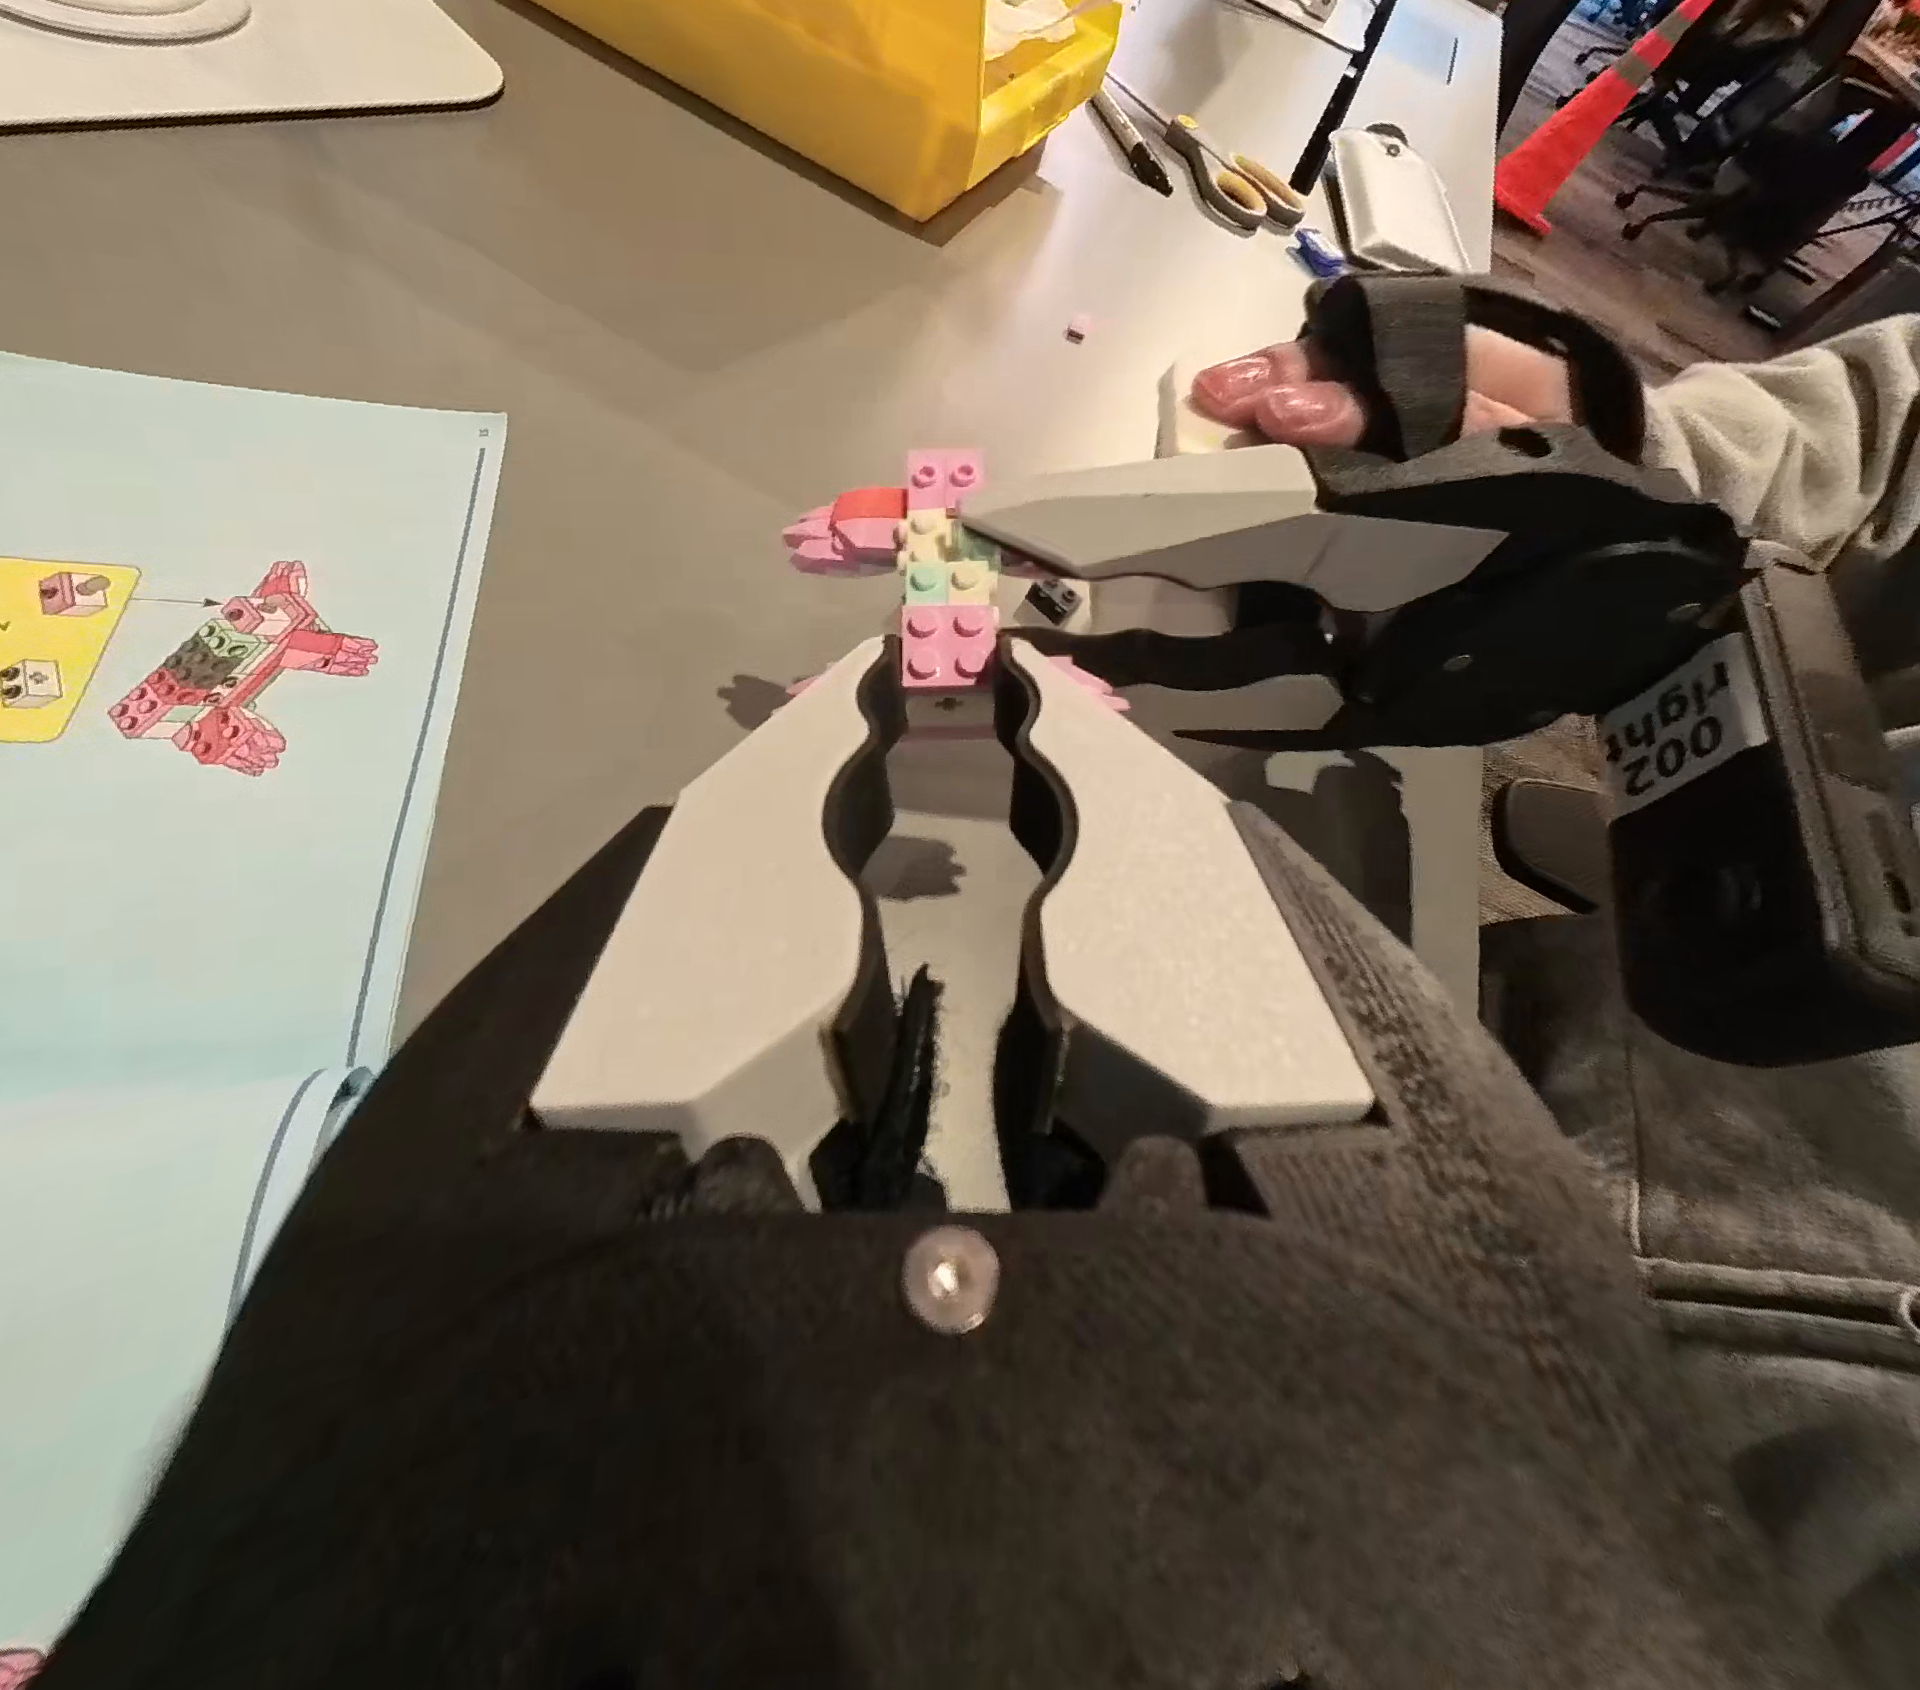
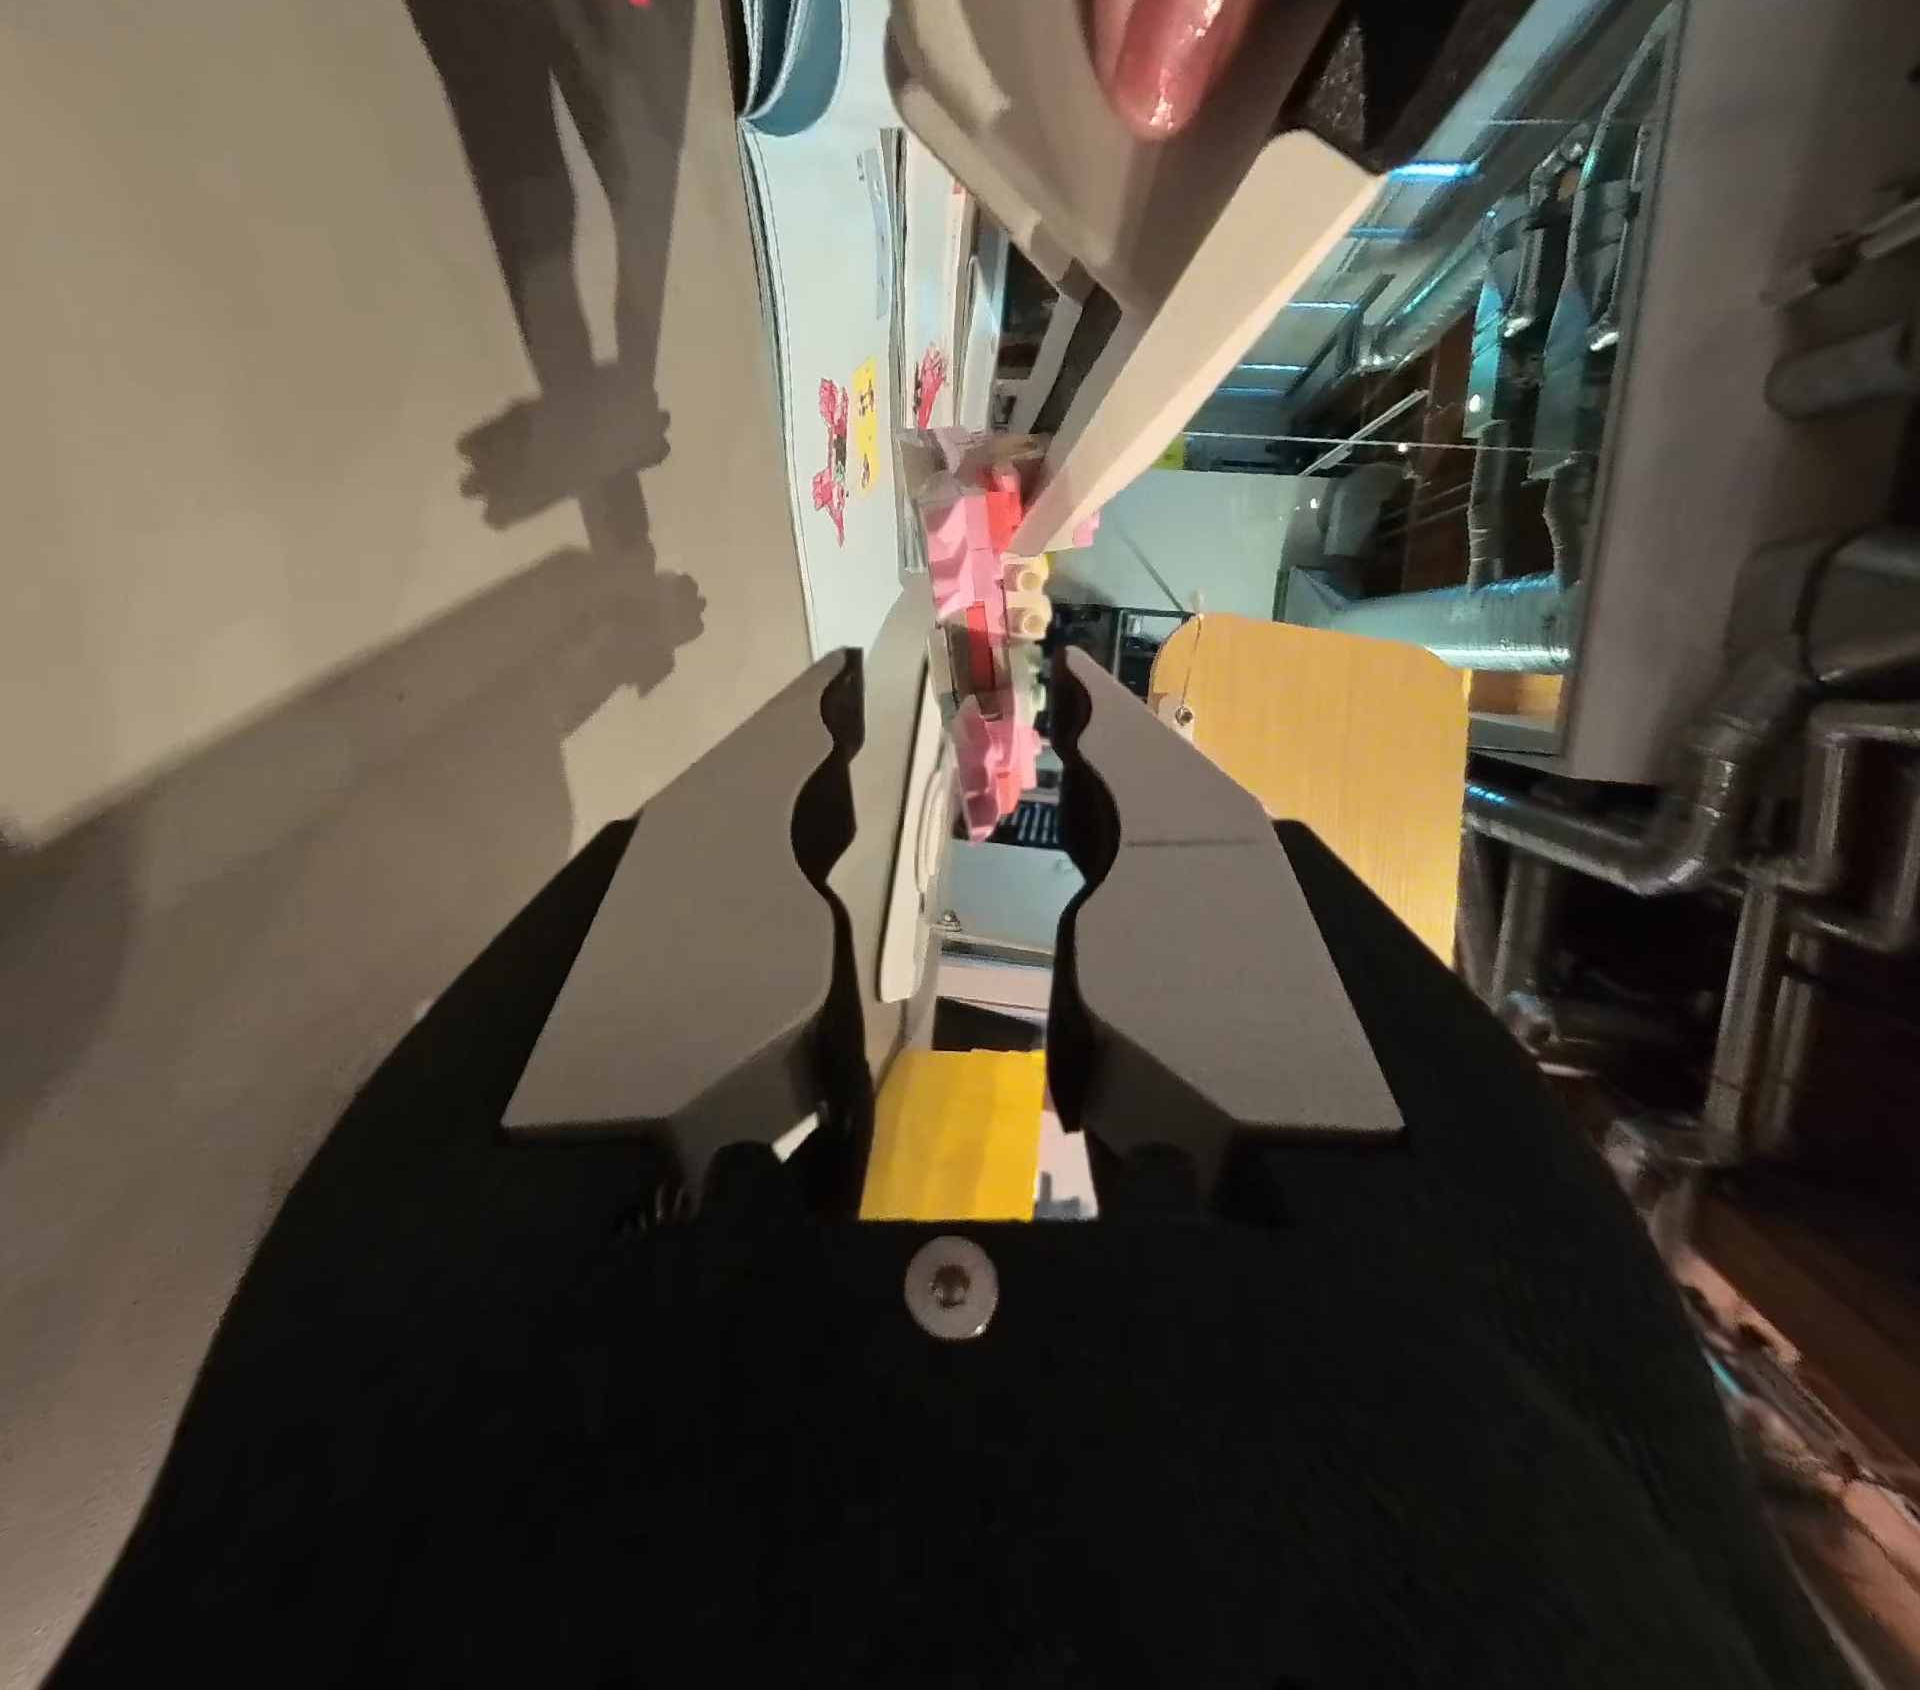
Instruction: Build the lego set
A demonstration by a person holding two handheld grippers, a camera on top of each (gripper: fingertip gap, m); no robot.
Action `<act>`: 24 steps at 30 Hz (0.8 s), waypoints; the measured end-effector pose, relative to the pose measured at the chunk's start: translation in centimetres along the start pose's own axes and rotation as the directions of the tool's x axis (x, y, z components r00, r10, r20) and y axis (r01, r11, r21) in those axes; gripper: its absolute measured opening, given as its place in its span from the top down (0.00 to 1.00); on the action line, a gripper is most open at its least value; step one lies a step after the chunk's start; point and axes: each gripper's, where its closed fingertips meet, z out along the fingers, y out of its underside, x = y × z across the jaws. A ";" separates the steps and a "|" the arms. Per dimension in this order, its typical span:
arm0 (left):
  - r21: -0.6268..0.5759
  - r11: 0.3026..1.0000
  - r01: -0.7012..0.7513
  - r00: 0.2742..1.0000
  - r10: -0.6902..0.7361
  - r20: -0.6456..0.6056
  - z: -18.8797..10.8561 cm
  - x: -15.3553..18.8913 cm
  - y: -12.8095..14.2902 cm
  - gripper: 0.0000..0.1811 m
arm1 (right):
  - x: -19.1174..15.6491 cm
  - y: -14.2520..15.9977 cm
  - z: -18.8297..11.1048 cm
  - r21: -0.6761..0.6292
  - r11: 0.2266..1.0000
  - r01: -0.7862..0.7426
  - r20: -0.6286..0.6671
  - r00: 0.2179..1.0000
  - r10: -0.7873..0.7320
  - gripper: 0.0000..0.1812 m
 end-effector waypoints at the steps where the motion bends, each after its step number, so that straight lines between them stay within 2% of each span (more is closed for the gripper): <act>1: 0.001 1.000 0.001 1.000 -0.001 -0.002 0.0 0.0 0.0 0.91 | 0.0 0.0 0.1 0.002 1.000 0.011 -0.004 1.000 -0.011 0.83; 8: 0.007 1.000 0.009 1.000 -0.009 -0.014 0.1 0.0 0.2 0.91 | 0.3 0.3 0.6 -0.013 0.998 0.058 -0.029 0.998 -0.059 0.91; 13: 0.010 1.000 0.017 1.000 -0.017 -0.015 0.2 -0.1 0.3 0.91 | 0.3 0.3 0.6 0.000 0.998 0.064 -0.027 0.998 -0.064 0.92; 24: -0.016 1.000 0.015 1.000 -0.015 -0.003 0.8 -0.3 1.1 0.91 | -1.1 0.5 0.7 0.026 1.000 -0.009 0.087 0.996 0.007 0.93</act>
